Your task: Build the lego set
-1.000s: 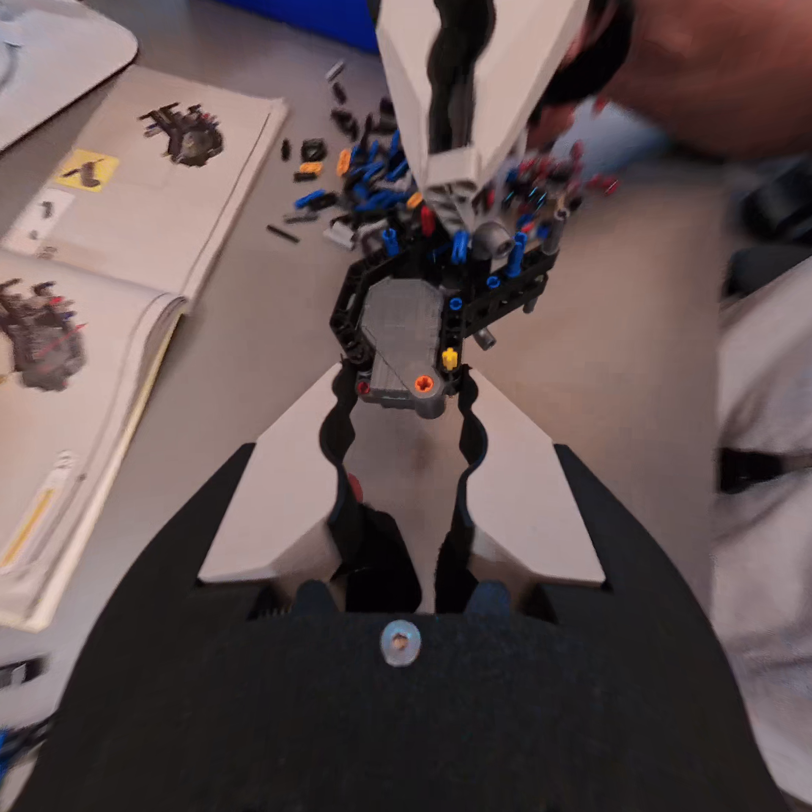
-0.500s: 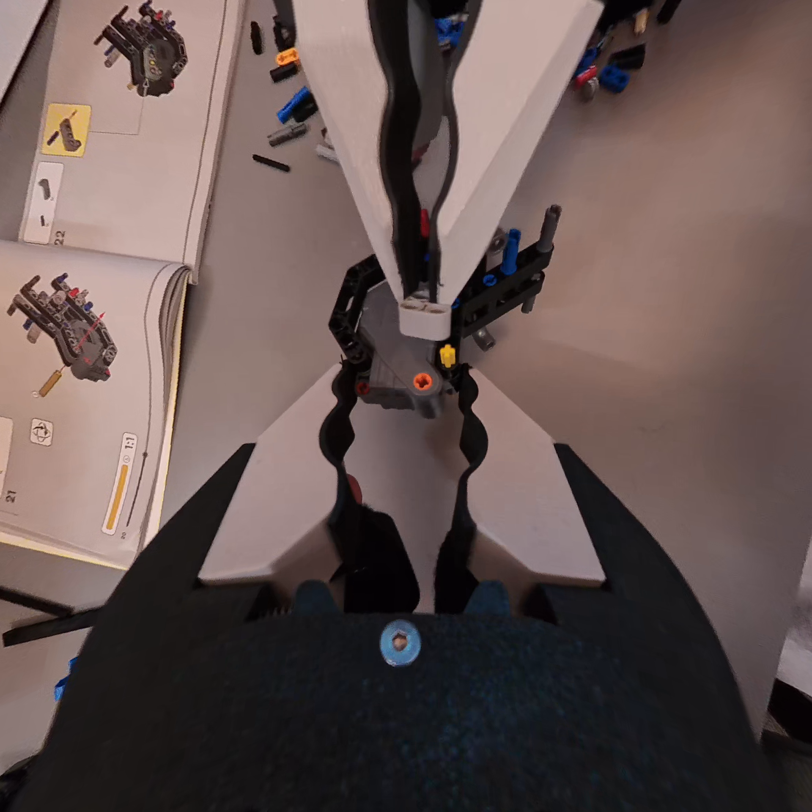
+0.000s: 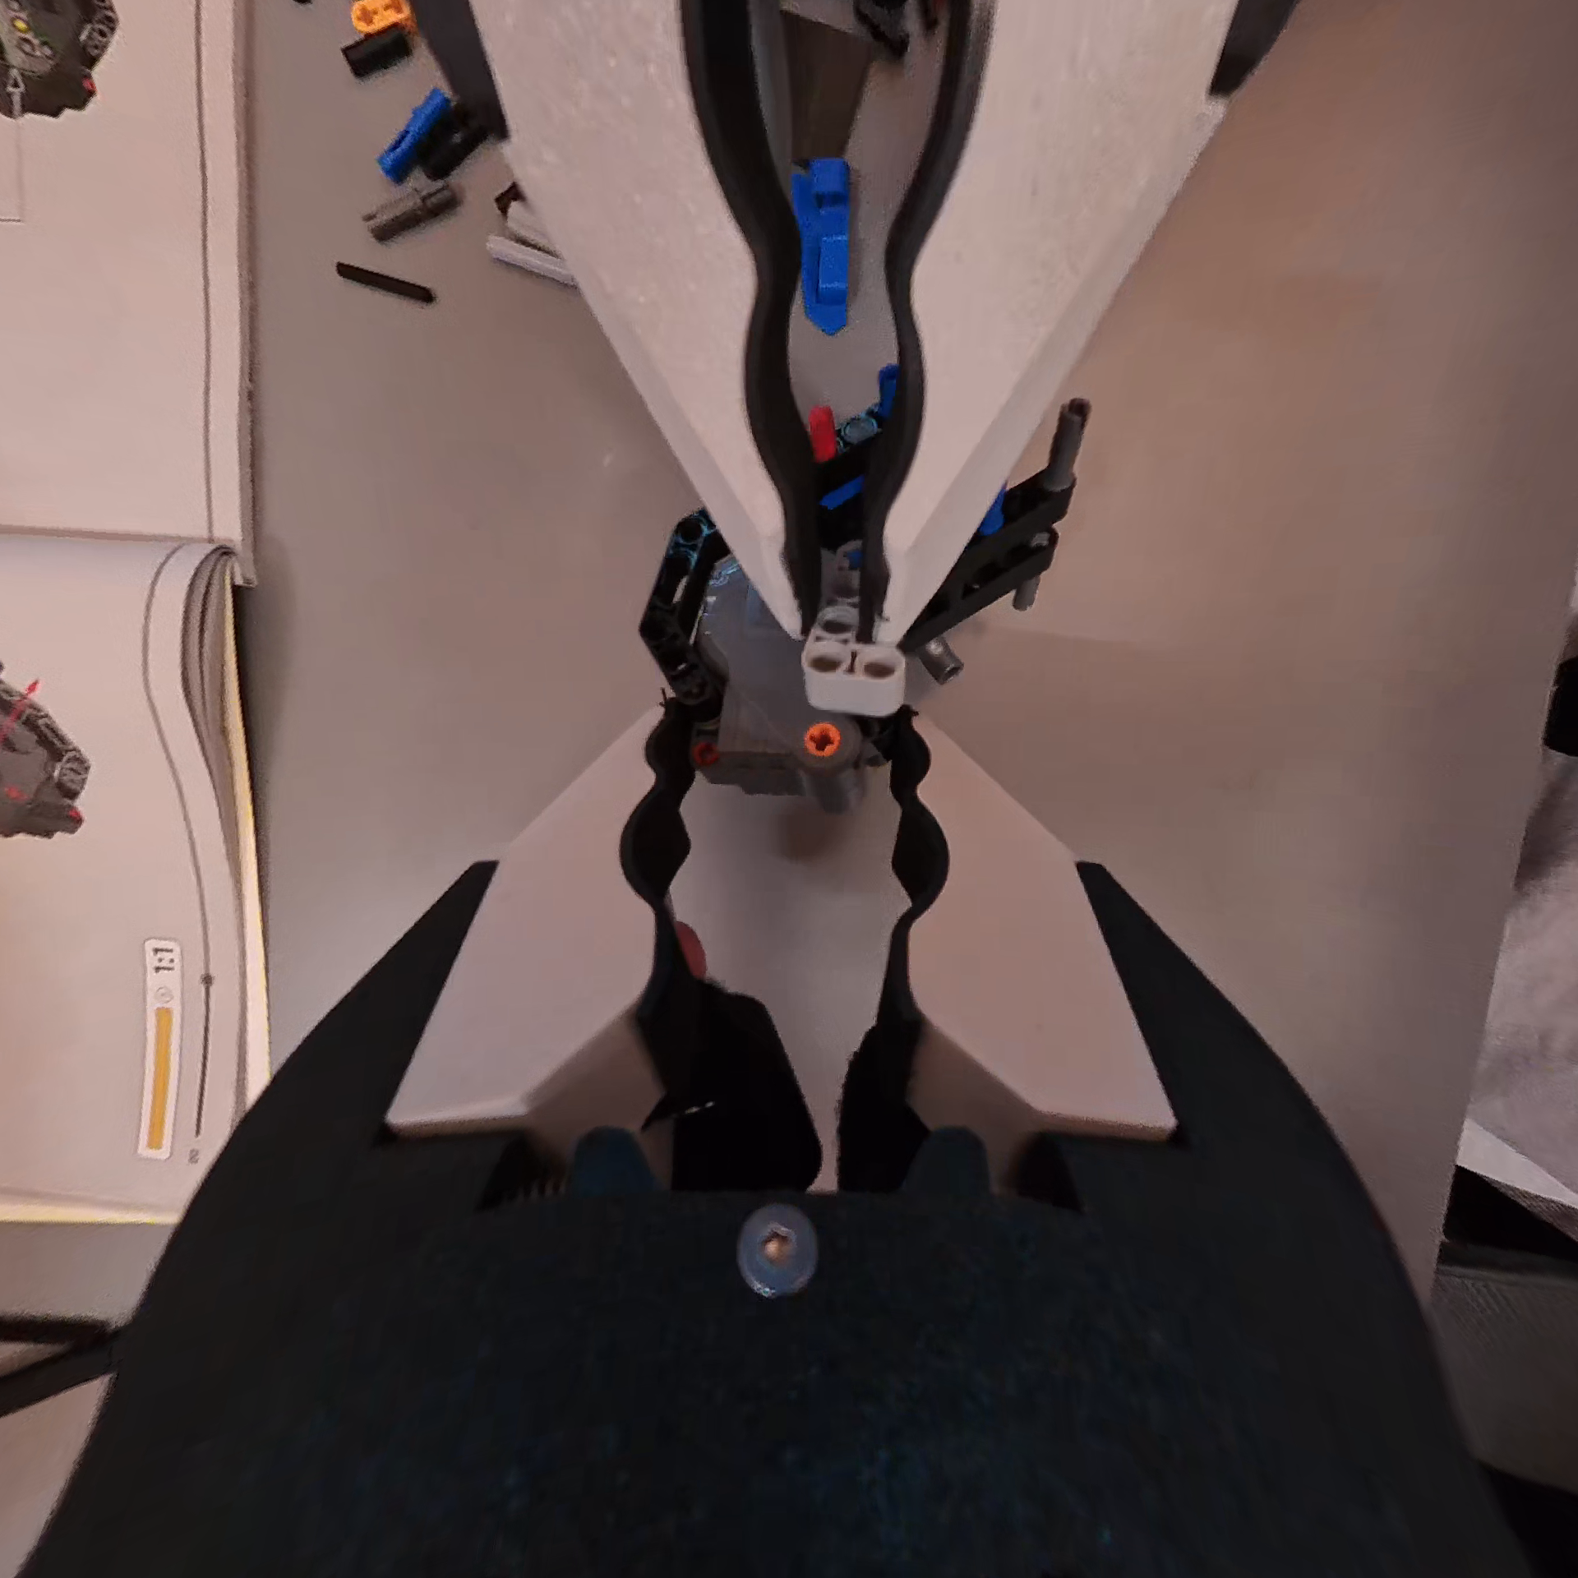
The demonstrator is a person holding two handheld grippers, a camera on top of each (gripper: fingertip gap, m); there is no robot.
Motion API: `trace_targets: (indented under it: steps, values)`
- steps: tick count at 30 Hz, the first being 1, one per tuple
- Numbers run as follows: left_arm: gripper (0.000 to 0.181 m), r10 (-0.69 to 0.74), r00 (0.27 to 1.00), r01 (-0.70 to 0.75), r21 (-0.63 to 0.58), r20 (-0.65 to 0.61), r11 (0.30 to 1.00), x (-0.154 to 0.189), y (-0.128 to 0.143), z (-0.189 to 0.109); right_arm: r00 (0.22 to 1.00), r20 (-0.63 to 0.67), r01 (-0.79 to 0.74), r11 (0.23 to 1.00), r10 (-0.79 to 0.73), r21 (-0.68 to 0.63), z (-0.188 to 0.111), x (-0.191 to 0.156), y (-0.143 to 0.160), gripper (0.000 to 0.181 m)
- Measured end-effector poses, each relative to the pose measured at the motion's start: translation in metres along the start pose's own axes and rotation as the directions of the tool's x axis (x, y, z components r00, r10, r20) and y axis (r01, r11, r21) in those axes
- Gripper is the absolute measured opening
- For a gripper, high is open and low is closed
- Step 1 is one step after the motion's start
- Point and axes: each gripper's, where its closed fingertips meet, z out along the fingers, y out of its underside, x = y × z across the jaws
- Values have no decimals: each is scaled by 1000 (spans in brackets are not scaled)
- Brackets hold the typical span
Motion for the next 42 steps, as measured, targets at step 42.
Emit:
trace_targets:
  steps: [42]
  values:
    - [45, -114, 985, 149, 302, -132, 942, -2, -12, -1, 997, -8, -73, 990, 73, -117, 7, 9, -12, 6]
